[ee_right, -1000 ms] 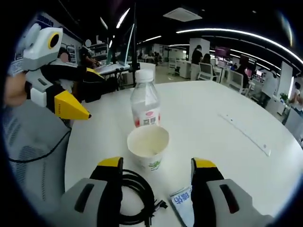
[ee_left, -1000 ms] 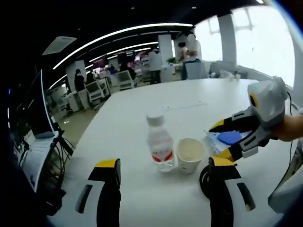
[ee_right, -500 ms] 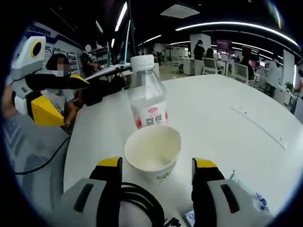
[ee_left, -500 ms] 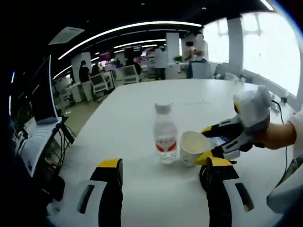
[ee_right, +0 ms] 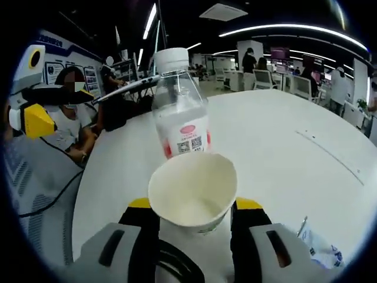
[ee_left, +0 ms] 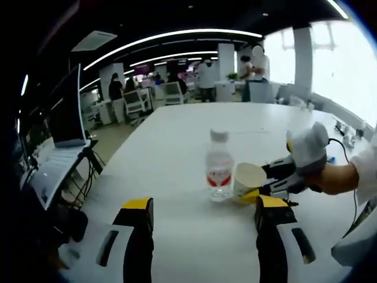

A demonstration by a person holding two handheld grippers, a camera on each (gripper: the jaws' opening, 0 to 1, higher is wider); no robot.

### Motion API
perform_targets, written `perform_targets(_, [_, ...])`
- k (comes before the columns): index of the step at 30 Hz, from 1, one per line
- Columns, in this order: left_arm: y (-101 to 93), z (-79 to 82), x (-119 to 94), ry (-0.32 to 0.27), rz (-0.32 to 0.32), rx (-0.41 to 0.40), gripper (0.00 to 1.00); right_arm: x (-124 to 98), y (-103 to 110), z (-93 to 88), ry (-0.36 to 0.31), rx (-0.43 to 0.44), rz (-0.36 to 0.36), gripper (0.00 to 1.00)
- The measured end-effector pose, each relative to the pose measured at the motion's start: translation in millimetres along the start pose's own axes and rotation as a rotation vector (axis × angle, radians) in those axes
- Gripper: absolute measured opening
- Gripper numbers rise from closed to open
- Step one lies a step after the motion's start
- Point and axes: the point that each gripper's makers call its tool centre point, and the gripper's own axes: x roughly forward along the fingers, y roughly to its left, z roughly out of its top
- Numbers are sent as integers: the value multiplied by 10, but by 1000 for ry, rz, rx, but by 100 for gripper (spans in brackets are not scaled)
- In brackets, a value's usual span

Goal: Arrange the tabletop items into an orderly group along one side of the table until the central work area is clear of visible clutter.

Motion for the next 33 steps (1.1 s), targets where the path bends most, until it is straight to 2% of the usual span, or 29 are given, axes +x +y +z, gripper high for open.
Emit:
perform_targets(3, [16,-21,-1,5,5,-4,66,-18,-18,19,-8,-1,-2,40])
perform_targets(6, [30,-25,9,5,7,-8,66,-47,-90,79,-30,-46,-30,38])
perform_targets(17, [16,-49,17,18,4,-13,65,-365,-316,99,-78,-31,-91,37])
perform_targets(21, [2,-78,27,28,-3,-22,63,-400,-442,9,-54,-25,-114,37])
perform_targets(23, [-16,-69,23,27,-7,-25,63,-408,-491,13,-62,-20,-121,37])
perform_targets(33, [-60,-119,51,40,-25,-33,64,-402,-565,-1,-63,-2,-125,37])
